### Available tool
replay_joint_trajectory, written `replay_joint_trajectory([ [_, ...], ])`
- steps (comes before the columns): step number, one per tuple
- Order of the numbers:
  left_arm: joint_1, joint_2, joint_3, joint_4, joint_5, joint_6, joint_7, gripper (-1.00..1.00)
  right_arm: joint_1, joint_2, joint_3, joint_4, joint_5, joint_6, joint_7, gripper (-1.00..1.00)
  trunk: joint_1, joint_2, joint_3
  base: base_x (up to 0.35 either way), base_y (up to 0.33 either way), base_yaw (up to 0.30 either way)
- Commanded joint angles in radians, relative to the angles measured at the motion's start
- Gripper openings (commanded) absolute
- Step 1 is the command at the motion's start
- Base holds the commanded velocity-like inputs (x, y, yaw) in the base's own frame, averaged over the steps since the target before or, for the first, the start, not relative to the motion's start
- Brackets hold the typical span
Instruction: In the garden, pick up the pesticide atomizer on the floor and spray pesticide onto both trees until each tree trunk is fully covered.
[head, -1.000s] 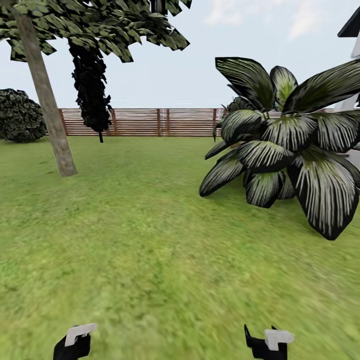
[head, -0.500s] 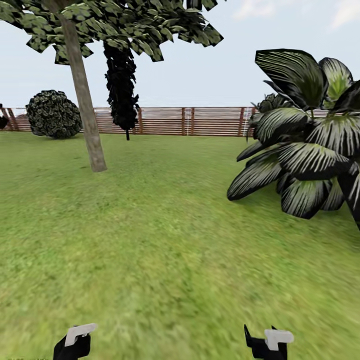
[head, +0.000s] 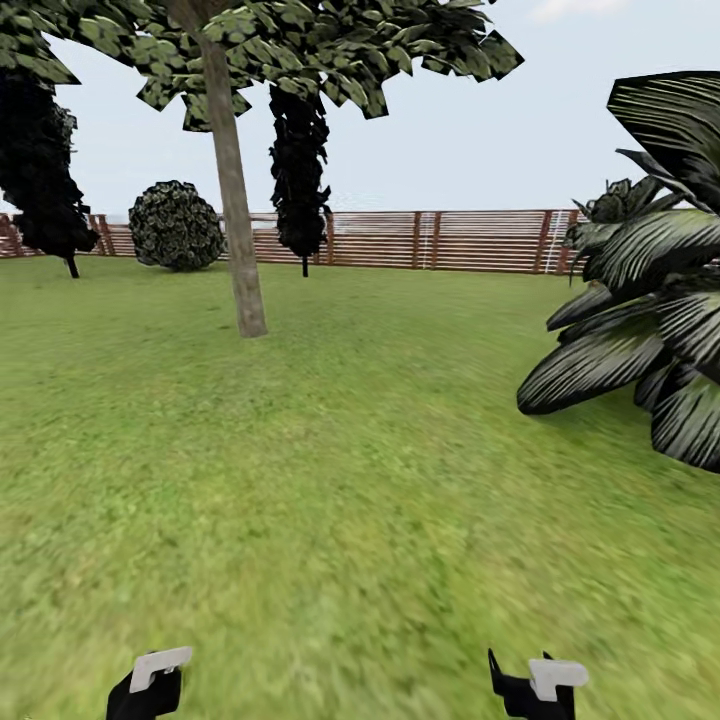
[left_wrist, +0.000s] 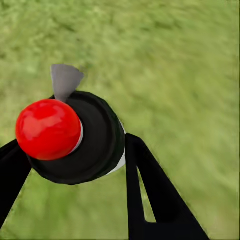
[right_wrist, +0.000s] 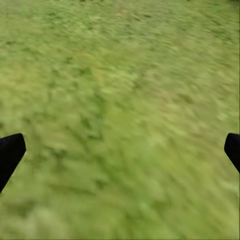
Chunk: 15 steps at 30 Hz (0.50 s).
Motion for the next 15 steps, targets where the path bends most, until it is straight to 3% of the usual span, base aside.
replay_joint_trajectory([
  [1, -0.001, 0.000, -0.003, 0.001, 0.010, -0.003, -0.001, -1.00, 0.000, 0.000, -0.001, 0.000, 0.000, -0.003, -0.001, 1.00, 0.000, 0.000, -0.002, 0.207, 0.246, 0.279],
  [15, -0.001, 0.002, -0.001, 0.001, 0.010, -0.003, -0.001, -1.00, -0.001, 0.000, -0.001, 0.003, 0.000, -0.003, -0.001, 1.00, 0.000, 0.000, -0.010, 0.210, 0.246, 0.279],
])
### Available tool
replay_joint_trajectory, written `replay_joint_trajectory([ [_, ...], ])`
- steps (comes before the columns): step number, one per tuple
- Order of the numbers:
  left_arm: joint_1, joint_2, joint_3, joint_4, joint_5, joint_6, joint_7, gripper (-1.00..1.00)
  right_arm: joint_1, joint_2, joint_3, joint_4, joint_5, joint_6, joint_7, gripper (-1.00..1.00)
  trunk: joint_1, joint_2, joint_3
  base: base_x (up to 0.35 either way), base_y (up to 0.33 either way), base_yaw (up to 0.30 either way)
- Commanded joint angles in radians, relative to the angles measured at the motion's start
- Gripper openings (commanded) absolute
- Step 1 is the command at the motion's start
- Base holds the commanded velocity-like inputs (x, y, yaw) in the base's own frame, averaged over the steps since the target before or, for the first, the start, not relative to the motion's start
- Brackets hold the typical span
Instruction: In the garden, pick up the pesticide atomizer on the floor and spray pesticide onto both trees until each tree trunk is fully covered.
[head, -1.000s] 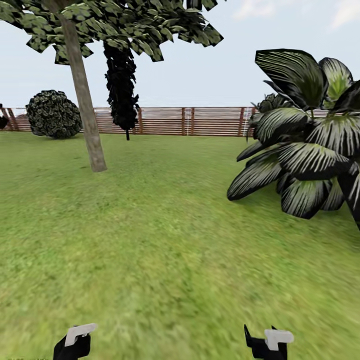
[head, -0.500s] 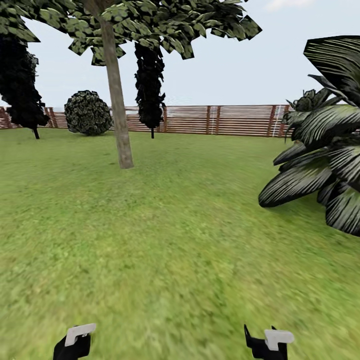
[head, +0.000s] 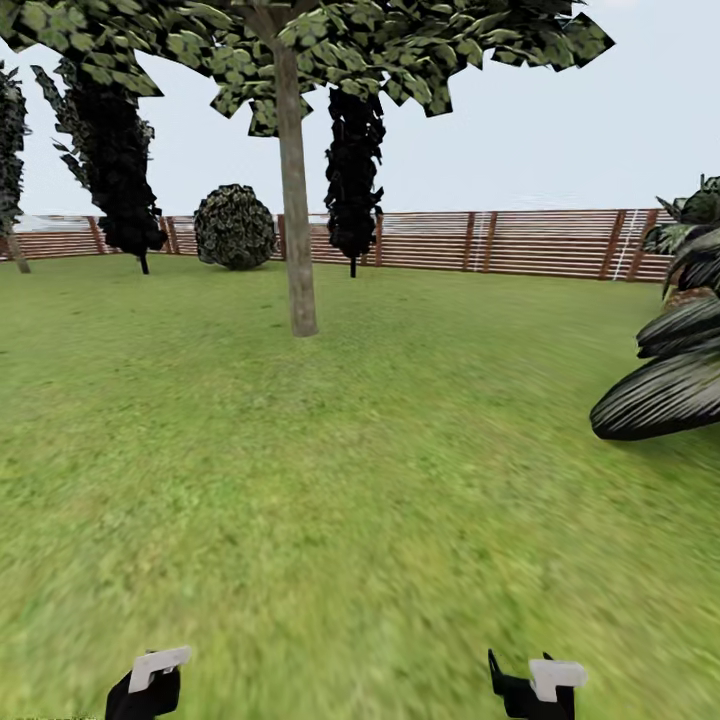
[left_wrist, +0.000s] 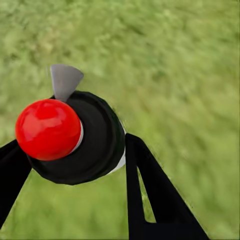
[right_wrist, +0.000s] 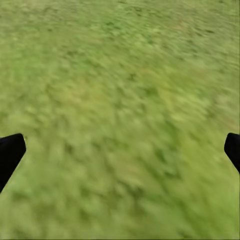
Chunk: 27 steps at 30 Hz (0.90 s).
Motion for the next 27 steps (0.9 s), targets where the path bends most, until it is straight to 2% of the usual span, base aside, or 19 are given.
replay_joint_trajectory([
  [1, -0.001, 0.000, -0.002, 0.001, 0.010, -0.003, -0.001, -1.00, 0.000, 0.000, -0.001, 0.000, 0.000, -0.003, -0.001, 1.00, 0.000, 0.000, -0.002, 0.211, 0.246, 0.278],
  [27, -0.001, 0.001, -0.002, 0.001, 0.011, -0.004, -0.001, -1.00, 0.000, 0.000, -0.001, 0.000, 0.000, -0.003, 0.000, 1.00, 0.000, 0.000, -0.018, 0.211, 0.246, 0.278],
])
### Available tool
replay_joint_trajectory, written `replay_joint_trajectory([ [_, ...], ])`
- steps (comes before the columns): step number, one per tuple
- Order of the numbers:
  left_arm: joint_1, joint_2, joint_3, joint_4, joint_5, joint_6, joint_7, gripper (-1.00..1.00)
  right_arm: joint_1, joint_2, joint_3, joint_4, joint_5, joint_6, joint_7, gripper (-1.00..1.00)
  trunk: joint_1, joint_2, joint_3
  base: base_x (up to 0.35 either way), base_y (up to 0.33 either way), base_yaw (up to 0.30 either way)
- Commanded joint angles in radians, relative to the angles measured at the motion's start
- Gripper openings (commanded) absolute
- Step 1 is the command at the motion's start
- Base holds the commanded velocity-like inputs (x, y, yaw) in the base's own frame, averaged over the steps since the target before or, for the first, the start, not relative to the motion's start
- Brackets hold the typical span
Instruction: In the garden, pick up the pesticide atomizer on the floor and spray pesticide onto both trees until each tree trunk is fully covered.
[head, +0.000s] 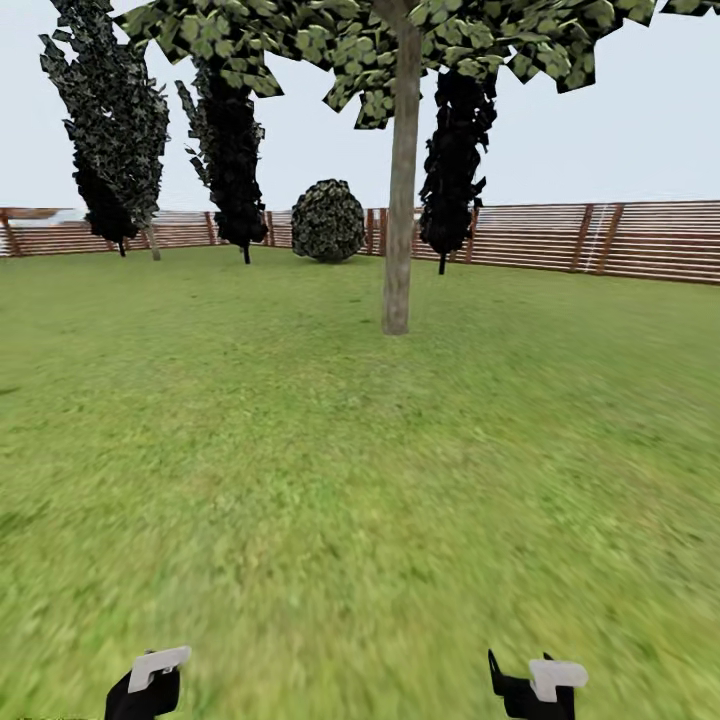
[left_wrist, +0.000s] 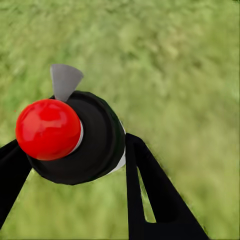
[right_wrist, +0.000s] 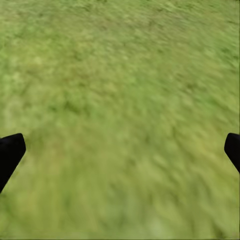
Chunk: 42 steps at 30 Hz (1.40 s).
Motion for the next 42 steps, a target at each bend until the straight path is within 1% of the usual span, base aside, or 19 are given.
replay_joint_trajectory([
  [1, -0.001, 0.000, -0.003, 0.001, 0.011, -0.004, -0.001, -1.00, 0.000, 0.000, -0.001, 0.000, 0.000, -0.003, -0.001, 1.00, 0.000, 0.000, -0.002, 0.212, 0.246, 0.278],
  [17, -0.001, -0.002, -0.003, 0.001, 0.010, -0.003, -0.001, -1.00, -0.001, -0.001, -0.001, -0.002, 0.000, -0.003, 0.000, 1.00, 0.000, 0.000, -0.011, 0.219, 0.243, 0.260],
  [24, -0.001, -0.002, -0.003, 0.001, 0.010, -0.004, -0.001, -1.00, 0.000, -0.006, -0.002, -0.003, -0.001, -0.003, 0.002, 1.00, 0.000, 0.000, -0.012, 0.291, 0.138, 0.030],
  [42, -0.001, -0.002, -0.004, 0.001, 0.010, -0.003, -0.001, -1.00, 0.000, -0.008, -0.002, -0.002, -0.001, -0.003, 0.001, 1.00, 0.000, 0.000, -0.012, 0.336, 0.006, 0.001],
])
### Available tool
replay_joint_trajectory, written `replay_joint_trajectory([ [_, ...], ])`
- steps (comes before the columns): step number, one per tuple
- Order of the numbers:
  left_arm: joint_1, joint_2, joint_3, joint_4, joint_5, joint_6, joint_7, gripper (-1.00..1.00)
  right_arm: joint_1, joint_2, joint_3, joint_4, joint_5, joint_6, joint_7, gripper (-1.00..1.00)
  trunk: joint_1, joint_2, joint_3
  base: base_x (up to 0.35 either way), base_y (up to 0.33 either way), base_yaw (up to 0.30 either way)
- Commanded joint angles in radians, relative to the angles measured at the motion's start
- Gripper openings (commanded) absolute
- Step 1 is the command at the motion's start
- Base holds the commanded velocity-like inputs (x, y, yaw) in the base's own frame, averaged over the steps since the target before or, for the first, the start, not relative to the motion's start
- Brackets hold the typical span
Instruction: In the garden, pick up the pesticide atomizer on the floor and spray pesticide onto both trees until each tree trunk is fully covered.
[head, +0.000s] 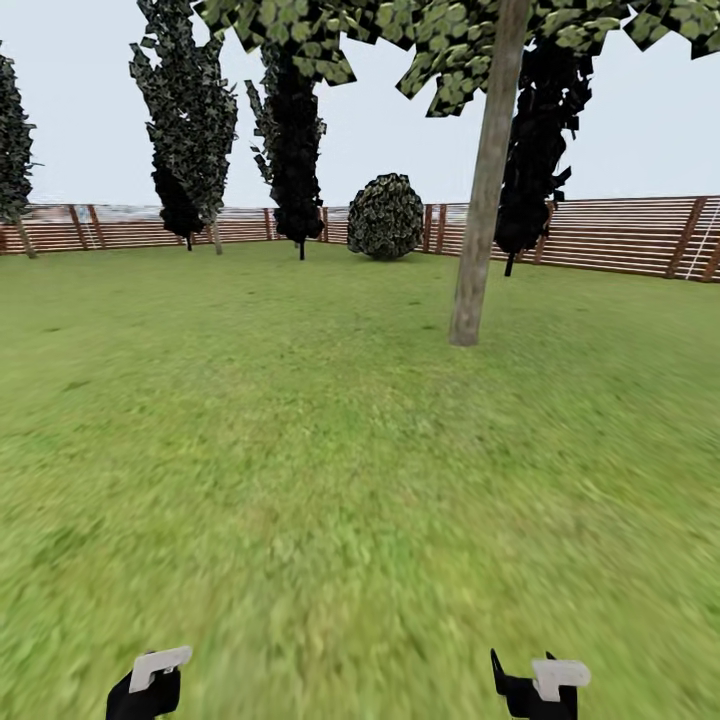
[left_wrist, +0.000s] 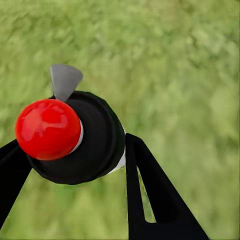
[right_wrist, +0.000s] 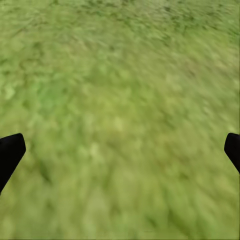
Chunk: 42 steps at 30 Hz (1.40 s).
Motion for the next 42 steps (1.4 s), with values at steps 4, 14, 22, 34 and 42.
replay_joint_trajectory([
  [4, -0.001, 0.000, -0.002, 0.001, 0.010, -0.004, -0.001, -1.00, -0.001, 0.000, 0.000, 0.001, 0.000, -0.003, -0.001, 1.00, 0.000, 0.000, -0.002, 0.338, 0.000, -0.088],
  [14, -0.001, 0.000, -0.001, 0.001, 0.010, -0.004, -0.001, -1.00, -0.001, 0.000, -0.001, 0.001, 0.000, -0.003, -0.001, 1.00, 0.000, 0.000, -0.010, 0.338, 0.000, -0.243],
  [22, -0.001, 0.000, -0.001, 0.001, 0.010, -0.005, -0.001, -1.00, -0.001, 0.000, -0.001, 0.001, 0.000, -0.003, -0.001, 1.00, 0.000, 0.000, -0.017, 0.338, 0.000, -0.259],
  [34, -0.001, 0.000, -0.001, 0.001, 0.010, -0.004, -0.001, -1.00, -0.001, 0.000, 0.000, 0.001, 0.000, -0.003, -0.001, 1.00, 0.000, 0.000, -0.029, 0.338, 0.000, -0.239],
  [42, -0.001, 0.001, -0.001, 0.001, 0.010, -0.004, -0.001, -1.00, -0.001, 0.001, 0.000, 0.002, 0.001, -0.003, -0.001, 1.00, 0.000, 0.000, -0.031, 0.338, 0.000, -0.049],
])
